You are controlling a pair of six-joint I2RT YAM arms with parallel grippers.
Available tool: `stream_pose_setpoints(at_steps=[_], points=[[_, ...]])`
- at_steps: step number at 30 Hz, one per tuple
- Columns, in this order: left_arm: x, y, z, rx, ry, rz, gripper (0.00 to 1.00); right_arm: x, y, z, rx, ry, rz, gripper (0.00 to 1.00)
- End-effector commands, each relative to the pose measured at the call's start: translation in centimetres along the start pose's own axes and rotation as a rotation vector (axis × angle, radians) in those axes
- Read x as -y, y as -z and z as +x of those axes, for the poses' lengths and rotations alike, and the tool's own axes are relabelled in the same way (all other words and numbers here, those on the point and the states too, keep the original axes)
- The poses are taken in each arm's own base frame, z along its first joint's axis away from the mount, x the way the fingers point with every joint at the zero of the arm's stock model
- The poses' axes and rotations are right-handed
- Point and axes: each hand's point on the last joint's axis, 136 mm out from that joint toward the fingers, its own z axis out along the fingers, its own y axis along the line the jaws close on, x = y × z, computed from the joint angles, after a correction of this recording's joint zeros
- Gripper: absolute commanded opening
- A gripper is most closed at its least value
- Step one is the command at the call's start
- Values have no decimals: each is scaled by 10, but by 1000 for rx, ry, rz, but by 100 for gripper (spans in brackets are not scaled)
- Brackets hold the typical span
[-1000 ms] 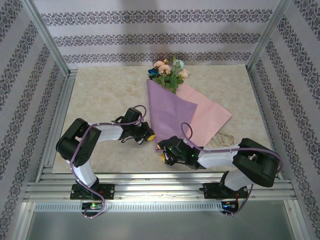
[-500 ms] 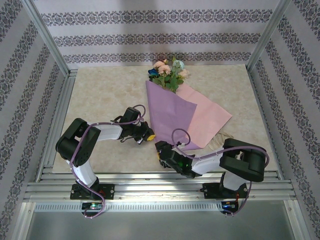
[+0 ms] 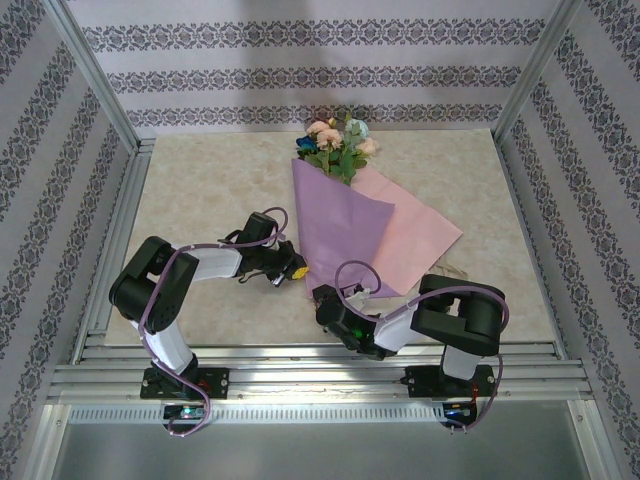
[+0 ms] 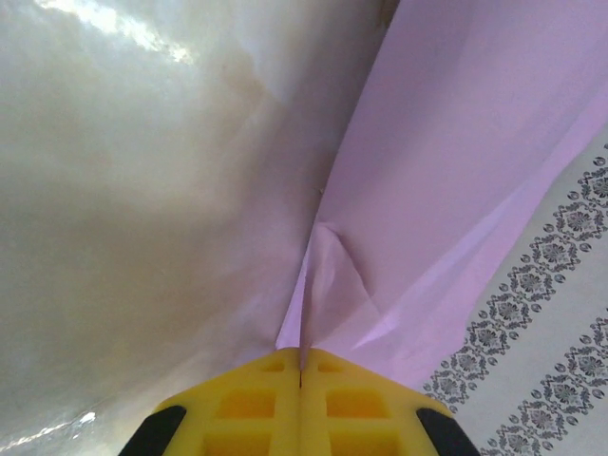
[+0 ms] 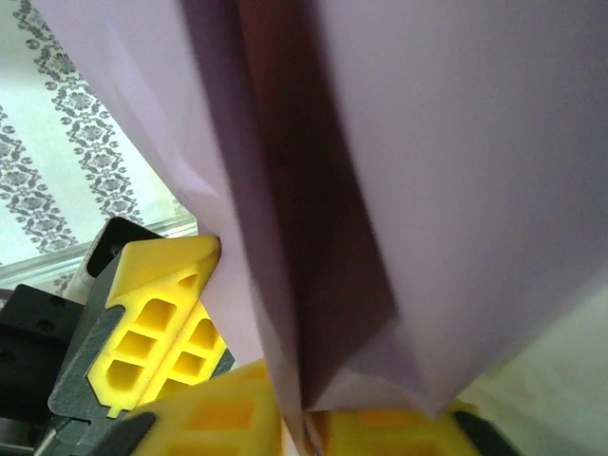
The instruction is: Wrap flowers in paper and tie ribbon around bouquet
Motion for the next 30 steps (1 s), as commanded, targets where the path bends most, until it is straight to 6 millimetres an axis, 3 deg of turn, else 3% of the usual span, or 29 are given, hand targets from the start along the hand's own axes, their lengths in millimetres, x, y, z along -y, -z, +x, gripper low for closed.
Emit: stream_pose_setpoints(at_steps=[1,5,6,10,12,17,21,27,30], points=[[7,9,0,-6,-29,18,0,-6,1,-1,27,-332,-43,4],[7,14,-6,9,-26,22,0,-4,3,0,20,-324,-22,0],[7,15,-6,9,-29,24,3,-4,2,2,13,-324,-15,0],[6,16,-3,-6,-41,15,38,-5,1,2,11,-329,-21,0],[3,16,-1,-8,-47,9,46,-7,1,2,9,-331,-25,0],[8,10,1,-32,-67,37,51,-12,1,1,-1,-326,-26,0],[13,2,1,-54,-87,30,51,-12,0,5,-19,-329,-19,0],[12,-8,-14,-37,-119,6,41,-10,2,8,-46,-329,7,0],[17,-13,-23,-28,-134,10,28,-7,3,11,-65,-312,38,0]])
